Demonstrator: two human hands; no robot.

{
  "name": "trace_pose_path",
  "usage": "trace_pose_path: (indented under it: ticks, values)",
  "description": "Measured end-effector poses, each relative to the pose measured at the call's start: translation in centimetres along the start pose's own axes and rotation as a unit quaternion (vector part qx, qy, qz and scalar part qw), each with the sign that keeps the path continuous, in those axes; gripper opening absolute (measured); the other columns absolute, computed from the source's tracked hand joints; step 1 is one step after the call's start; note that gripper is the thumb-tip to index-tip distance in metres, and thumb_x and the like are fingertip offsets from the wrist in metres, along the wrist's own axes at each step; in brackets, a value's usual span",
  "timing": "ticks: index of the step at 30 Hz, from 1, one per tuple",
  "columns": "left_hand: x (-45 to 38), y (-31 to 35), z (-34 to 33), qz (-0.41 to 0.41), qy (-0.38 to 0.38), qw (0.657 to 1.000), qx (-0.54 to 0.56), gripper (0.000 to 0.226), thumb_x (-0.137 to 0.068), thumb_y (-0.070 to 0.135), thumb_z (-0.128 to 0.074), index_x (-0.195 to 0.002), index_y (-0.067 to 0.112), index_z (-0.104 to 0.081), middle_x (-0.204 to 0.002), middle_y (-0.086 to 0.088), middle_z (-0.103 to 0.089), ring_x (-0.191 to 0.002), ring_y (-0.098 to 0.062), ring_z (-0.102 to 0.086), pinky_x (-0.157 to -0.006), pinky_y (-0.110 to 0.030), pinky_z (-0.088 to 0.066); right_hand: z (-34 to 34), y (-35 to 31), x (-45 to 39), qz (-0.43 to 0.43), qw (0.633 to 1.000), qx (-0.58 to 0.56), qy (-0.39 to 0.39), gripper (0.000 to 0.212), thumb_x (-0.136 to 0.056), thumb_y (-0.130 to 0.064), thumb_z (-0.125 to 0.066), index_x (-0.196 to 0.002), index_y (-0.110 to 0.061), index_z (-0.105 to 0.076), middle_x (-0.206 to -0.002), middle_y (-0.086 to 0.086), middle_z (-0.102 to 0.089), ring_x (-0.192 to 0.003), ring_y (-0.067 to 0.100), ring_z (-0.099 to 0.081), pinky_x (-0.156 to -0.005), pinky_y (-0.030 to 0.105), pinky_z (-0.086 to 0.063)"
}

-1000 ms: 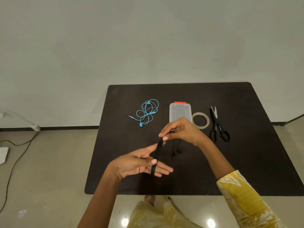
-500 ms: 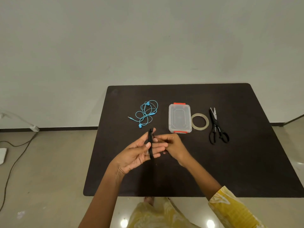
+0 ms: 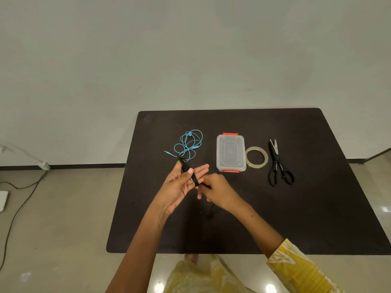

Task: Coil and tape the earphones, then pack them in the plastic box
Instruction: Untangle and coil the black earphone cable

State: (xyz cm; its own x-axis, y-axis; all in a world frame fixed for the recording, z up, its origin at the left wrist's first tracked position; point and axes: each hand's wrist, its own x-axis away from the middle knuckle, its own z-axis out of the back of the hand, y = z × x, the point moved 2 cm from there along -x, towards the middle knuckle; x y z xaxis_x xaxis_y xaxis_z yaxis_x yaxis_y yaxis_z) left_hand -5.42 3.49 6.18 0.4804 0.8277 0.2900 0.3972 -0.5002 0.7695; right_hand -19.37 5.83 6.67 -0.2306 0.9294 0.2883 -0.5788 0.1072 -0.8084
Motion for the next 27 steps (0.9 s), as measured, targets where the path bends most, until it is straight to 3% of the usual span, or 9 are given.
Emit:
trace_pose_path:
  ticks: [3, 6, 9, 12, 14, 18, 20, 22, 27]
  values:
    - [0.0, 0.1, 0.4, -0.016, 0.026, 0.999, -0.016, 0.061, -0.098, 0.003, -0.04, -0.15, 0.021, -0.014, -0.127, -0.02, -0.06, -0.122, -0.028, -0.056, -0.097, -0.032, -0.05, 0.1, 0.1, 0.1, 0.014, 0.999, 0.033, -0.017, 0.023, -0.095, -0.021, -0.054, -0.082, -0.009, -0.068, -0.07, -0.003, -0.07, -0.046, -0.001, -0.054, -0.058, 0.017, -0.043]
    - [0.2, 0.3, 0.7, -0.017, 0.052, 0.997, -0.063, 0.059, -0.098, 0.005, -0.041, -0.149, 0.019, -0.016, -0.127, -0.018, -0.061, -0.12, -0.026, -0.058, -0.098, -0.031, -0.049, 0.2, -0.2, 0.2, 0.028, 0.993, 0.112, -0.014, 0.022, -0.094, -0.026, -0.055, -0.086, -0.014, -0.07, -0.072, -0.003, -0.071, -0.058, -0.001, -0.058, -0.068, 0.023, -0.047]
    - [0.5, 0.1, 0.6, 0.018, 0.064, 0.984, -0.163, 0.064, -0.099, 0.006, -0.044, -0.15, 0.022, -0.01, -0.121, -0.013, -0.065, -0.111, -0.018, -0.064, -0.087, -0.022, -0.054, 0.8, -0.7, 0.2, 0.052, 0.976, 0.208, -0.024, 0.019, -0.092, -0.028, -0.058, -0.1, -0.018, -0.072, -0.083, 0.001, -0.073, -0.076, 0.011, -0.066, -0.077, 0.033, -0.054]
    - [0.8, -0.3, 0.4, 0.076, 0.05, 0.965, -0.247, 0.073, -0.098, 0.005, -0.046, -0.15, 0.02, 0.003, -0.103, 0.0, -0.072, -0.096, -0.006, -0.068, -0.071, -0.011, -0.052, 1.9, -1.2, 0.1, 0.072, 0.966, 0.245, -0.04, 0.021, -0.089, -0.027, -0.063, -0.107, -0.02, -0.072, -0.093, 0.002, -0.073, -0.082, 0.016, -0.065, -0.075, 0.032, -0.053]
    - [1.1, -0.4, 0.3, 0.112, 0.033, 0.951, -0.288, 0.077, -0.097, 0.008, -0.048, -0.15, 0.018, 0.007, -0.097, 0.001, -0.073, -0.093, -0.006, -0.068, -0.071, -0.01, -0.052, 2.7, -1.3, 0.0, 0.077, 0.968, 0.234, -0.049, 0.02, -0.087, -0.026, -0.065, -0.105, -0.021, -0.073, -0.094, 0.0, -0.073, -0.082, 0.013, -0.065, -0.074, 0.028, -0.053]
    - [1.6, -0.6, 0.1, 0.161, -0.02, 0.945, -0.283, 0.074, -0.097, 0.005, -0.048, -0.151, 0.02, 0.0, -0.12, -0.012, -0.065, -0.105, -0.016, -0.067, -0.082, -0.019, -0.054, 4.0, -1.1, -0.5, 0.084, 0.979, 0.162, -0.087, 0.015, -0.083, -0.018, -0.07, -0.098, -0.019, -0.075, -0.094, -0.003, -0.073, -0.083, 0.006, -0.064, -0.077, 0.023, -0.051]
    - [1.9, -0.7, -0.1, 0.182, -0.054, 0.939, -0.287, 0.068, -0.097, 0.003, -0.047, -0.151, 0.022, -0.009, -0.123, -0.012, -0.063, -0.106, -0.017, -0.066, -0.083, -0.021, -0.054, 4.6, -0.9, -0.8, 0.086, 0.983, 0.128, -0.103, 0.015, -0.081, -0.016, -0.072, -0.095, -0.017, -0.075, -0.093, -0.003, -0.073, -0.086, 0.005, -0.065, -0.084, 0.025, -0.052]
    - [2.3, -0.7, -0.2, 0.201, -0.086, 0.934, -0.283, 0.069, -0.098, 0.005, -0.046, -0.151, 0.024, -0.006, -0.125, -0.014, -0.062, -0.11, -0.02, -0.065, -0.089, -0.025, -0.053, 5.4, -0.6, -1.2, 0.085, 0.985, 0.1, -0.111, 0.014, -0.079, -0.014, -0.074, -0.093, -0.016, -0.076, -0.092, -0.003, -0.073, -0.086, 0.005, -0.066, -0.085, 0.024, -0.052]
    - [3.0, -0.6, 0.2, 0.2, -0.153, 0.938, -0.239, 0.067, -0.098, 0.009, -0.045, -0.15, 0.025, -0.006, -0.127, -0.017, -0.061, -0.118, -0.028, -0.059, -0.104, -0.04, -0.045, 6.2, 0.1, -1.7, 0.08, 0.987, 0.05, -0.127, 0.015, -0.086, -0.008, -0.066, -0.099, -0.012, -0.073, -0.097, 0.0, -0.072, -0.092, 0.007, -0.066, -0.089, 0.023, -0.052]
